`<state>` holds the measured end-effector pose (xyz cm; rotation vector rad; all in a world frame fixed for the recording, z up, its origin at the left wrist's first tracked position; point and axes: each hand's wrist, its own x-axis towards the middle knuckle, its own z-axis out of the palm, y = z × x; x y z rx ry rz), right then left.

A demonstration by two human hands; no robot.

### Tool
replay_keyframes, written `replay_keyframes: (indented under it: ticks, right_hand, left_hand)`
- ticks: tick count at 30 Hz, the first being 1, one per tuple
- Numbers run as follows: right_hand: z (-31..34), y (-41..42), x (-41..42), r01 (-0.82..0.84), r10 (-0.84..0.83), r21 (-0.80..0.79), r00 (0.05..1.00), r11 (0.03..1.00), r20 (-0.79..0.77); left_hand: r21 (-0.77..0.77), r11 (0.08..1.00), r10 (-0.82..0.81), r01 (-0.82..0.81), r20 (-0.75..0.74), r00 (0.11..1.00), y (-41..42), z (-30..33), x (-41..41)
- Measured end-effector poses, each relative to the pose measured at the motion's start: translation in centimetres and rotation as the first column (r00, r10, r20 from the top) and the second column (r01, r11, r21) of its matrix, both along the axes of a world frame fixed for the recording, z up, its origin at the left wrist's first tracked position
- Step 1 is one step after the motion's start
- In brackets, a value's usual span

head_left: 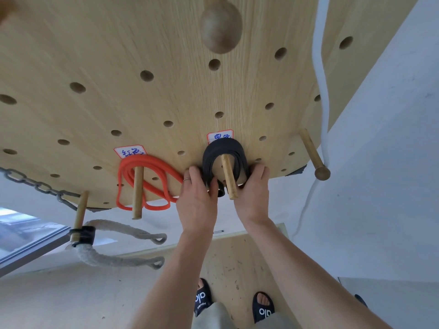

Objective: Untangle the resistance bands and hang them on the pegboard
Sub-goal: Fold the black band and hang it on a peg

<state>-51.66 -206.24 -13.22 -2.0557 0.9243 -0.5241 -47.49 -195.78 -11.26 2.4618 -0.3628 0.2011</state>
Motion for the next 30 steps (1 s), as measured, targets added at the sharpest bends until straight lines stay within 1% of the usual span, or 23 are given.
replay_keyframes:
  ticks: [3, 7, 12, 14, 17, 21, 25, 30]
  right_hand:
    - [0.2, 0.1, -0.4, -0.029, 0.026, -0.037, 0.996, 0.999, -0.081]
    - [-0.2, 0.3, -0.5, -0.037, 0.031, -0.060, 0.995, 0.998, -0.090]
    - [-0.3, 0.4, -2.5, -0.062, 0.062, -0.042, 0.998, 0.997, -0.002]
    - [-0.3, 0.3, -3.6, -0.038, 0.039, -0.042, 0.999, 0.998, 0.020]
    - [-0.4, -0.2, -4.9, 0.024, -0.024, 0.015, 1.000, 1.000, -0.004]
    - [-0.5, -0.9, -6.3, 0.045, -0.044, 0.042, 0.999, 0.998, -0.032]
    - [-0.3, -1.4, -6.9, 0.038, -0.037, 0.026, 0.999, 0.999, -0.029]
    - [-0.2, -1.2, -7.9, -0.023, 0.023, 0.029, 0.999, 0.999, -0.021]
  left_hand:
    - [-0.014, 1.000, 0.011, -0.011, -0.017, 1.000, 0.2, 0.0, -0.2]
    - [-0.008, 1.000, 0.029, -0.029, -0.043, 0.999, 0.5, 0.1, -0.3]
    - [-0.017, 1.000, 0.007, -0.007, 0.010, 1.000, 0.9, 0.4, -0.5]
    - [-0.016, 1.000, -0.001, 0.001, 0.032, 0.999, 1.0, 0.7, -0.6]
    - [-0.008, 1.000, -0.024, 0.024, 0.048, 0.999, 1.6, 0.9, -0.8]
    - [0.043, 0.998, -0.044, 0.042, 0.052, 0.998, 2.3, 1.0, -1.1]
    - [0.091, 0.994, -0.070, 0.064, 0.060, 0.996, 3.3, 1.2, -2.0]
    - [0.200, 0.976, -0.093, 0.089, 0.011, 0.996, 4.9, 0.4, -3.4]
